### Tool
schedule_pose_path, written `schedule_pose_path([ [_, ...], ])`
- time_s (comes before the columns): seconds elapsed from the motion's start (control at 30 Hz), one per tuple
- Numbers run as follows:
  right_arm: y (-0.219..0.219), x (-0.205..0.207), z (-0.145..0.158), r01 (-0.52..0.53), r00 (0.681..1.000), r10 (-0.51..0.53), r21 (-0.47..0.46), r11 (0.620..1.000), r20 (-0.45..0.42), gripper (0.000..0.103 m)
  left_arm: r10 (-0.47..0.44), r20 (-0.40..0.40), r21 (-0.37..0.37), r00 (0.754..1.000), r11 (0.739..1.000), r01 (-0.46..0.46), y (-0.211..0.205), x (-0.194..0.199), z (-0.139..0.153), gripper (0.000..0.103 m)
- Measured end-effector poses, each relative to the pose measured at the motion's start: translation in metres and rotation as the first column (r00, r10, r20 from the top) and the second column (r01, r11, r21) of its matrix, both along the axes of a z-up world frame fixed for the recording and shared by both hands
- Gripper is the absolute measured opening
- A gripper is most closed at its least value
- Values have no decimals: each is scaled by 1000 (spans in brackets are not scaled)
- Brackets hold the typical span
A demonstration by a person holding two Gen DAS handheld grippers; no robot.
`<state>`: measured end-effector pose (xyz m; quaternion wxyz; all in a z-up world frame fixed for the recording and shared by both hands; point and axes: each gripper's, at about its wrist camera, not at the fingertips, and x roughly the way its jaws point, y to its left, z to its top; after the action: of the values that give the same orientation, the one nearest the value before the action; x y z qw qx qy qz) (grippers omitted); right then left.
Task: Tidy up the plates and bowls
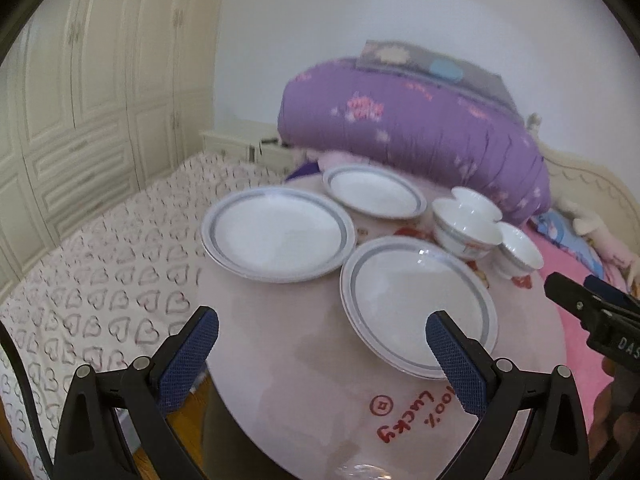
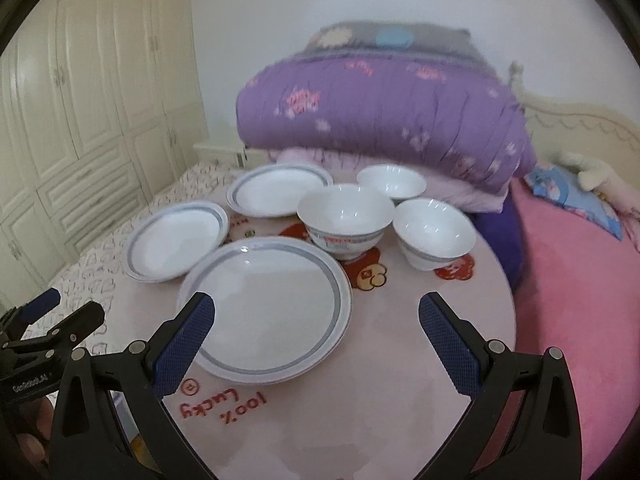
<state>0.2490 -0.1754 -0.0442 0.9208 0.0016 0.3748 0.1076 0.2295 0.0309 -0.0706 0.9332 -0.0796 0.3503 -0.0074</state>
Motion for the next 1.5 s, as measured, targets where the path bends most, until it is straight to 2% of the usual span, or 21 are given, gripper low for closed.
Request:
schedule_pose_path([
  [0.17,-5,35,-25,-28,995,28,3,1000,-95,102,1,-77,-39,997,999,-4,6,53,-12,100],
  [0.3,-7,57,-42,-34,989,33,-8,999,-143,99,-1,-117,-20,993,1000,-1,3,97,-20,96],
  [0.5,-12,86,-68,-51,974,55,22,998,-218,97,-7,-179,-10,984,1000,5,-12,155,-35,90],
  [0.63,-17,100,-81,-56,964,65,42,998,-258,90,-18,-217,-28,976,1000,13,-18,184,-46,86],
  [0.7,-18,106,-86,-58,959,71,56,997,-275,86,-20,-241,-40,970,999,11,-21,200,-52,81],
  [0.87,-18,115,-97,-83,941,114,110,991,-318,71,-50,-302,-127,952,992,11,-12,221,-70,56],
  [0.93,-16,118,-100,-89,939,120,109,990,-322,59,-53,-302,-133,952,991,13,-12,224,-73,53],
  [1.03,-16,123,-105,-94,935,127,115,989,-330,46,-63,-299,-142,952,990,21,-13,231,-77,39],
  [1.13,-14,127,-111,-97,926,140,138,986,-350,38,-70,-298,-170,952,985,20,-12,240,-82,30],
  [1.17,-12,128,-113,-102,923,150,149,984,-356,36,-79,-296,-181,952,983,25,-12,239,-84,24],
  [1.23,-8,129,-115,-103,922,144,131,986,-359,34,-100,-296,-196,950,980,42,-13,237,-86,18],
  [1.3,-6,129,-116,-95,925,131,117,989,-356,33,-93,-289,-176,953,984,42,-14,234,-88,18],
  [1.33,-7,130,-116,-87,926,123,114,990,-357,30,-95,-286,-180,953,983,44,-12,232,-88,18],
  [1.5,-9,129,-116,-66,928,104,118,991,-359,29,-89,-281,-198,956,980,33,-9,230,-90,17],
])
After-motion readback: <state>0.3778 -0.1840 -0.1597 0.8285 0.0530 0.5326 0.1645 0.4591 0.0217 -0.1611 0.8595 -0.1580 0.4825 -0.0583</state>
